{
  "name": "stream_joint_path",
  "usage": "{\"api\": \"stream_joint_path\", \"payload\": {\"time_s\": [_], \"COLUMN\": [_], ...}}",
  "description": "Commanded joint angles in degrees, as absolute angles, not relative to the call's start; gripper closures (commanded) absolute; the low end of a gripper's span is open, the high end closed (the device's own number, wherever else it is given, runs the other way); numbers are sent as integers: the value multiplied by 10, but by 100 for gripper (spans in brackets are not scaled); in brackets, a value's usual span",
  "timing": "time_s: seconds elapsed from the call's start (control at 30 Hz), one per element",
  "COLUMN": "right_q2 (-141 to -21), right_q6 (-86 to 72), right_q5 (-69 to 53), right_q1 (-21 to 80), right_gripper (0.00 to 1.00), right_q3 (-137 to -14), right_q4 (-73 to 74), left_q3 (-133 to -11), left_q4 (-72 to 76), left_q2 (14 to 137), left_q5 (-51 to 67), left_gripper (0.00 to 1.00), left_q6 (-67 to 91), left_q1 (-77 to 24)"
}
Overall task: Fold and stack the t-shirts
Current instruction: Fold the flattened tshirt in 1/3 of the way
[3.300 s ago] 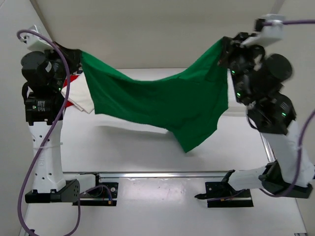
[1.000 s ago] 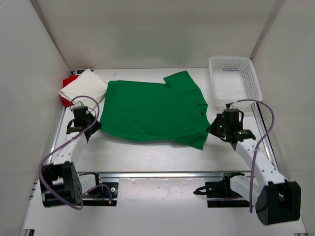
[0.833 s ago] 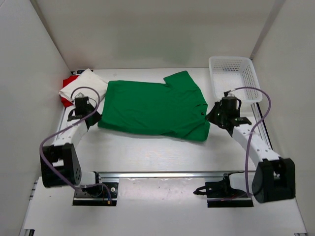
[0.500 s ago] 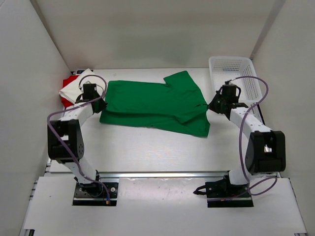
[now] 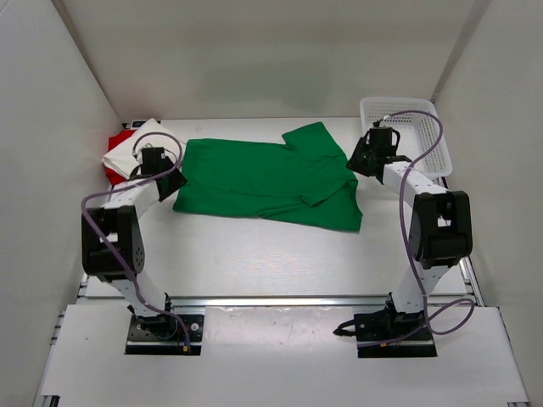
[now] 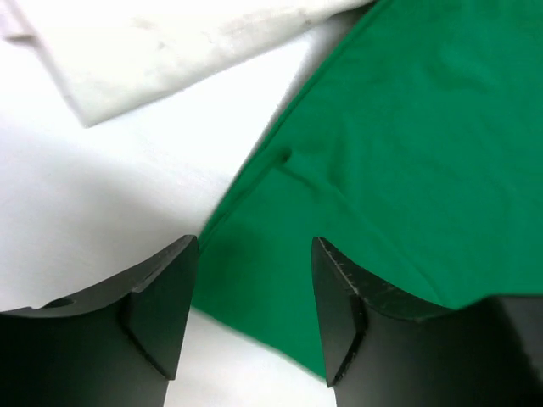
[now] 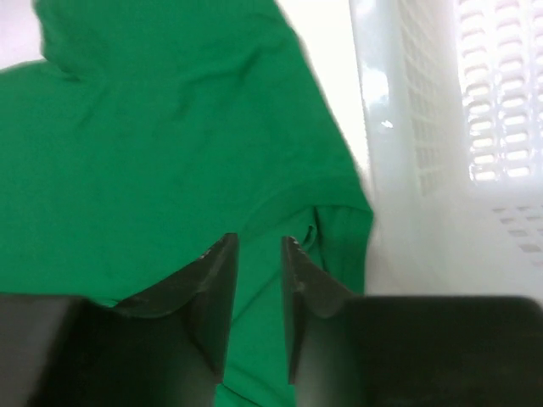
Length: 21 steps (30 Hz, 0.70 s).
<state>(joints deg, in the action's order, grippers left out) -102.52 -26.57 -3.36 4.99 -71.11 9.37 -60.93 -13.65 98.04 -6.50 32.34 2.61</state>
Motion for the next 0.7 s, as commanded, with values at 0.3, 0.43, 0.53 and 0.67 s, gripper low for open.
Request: {"api": "stream_joint_path", "payload": {"time_s": [0.3,0.43,0.53,0.67], "right_q2": [-748,-667,-629,-637], "right_q6": [-317,-344,-360,-359], "right_q5": [-32,-23,-23,-22], "right_q1": [84,80,62,47], "right_gripper": [94,99,79,61], "right_q3": [-451,-328,-249,-217], "right_q4": [6,-16,-30,-53], "left_q3": [-409,-395,-393,-395], "left_q4": [-48,-31,-24,-11], "left_q2": [831,851,857,872], "left_q5": [-3,9,6,11], "left_gripper": [46,38,33,42], "left_q6": [373,380,387,400], "left_q1": [54,65,64,66]}}
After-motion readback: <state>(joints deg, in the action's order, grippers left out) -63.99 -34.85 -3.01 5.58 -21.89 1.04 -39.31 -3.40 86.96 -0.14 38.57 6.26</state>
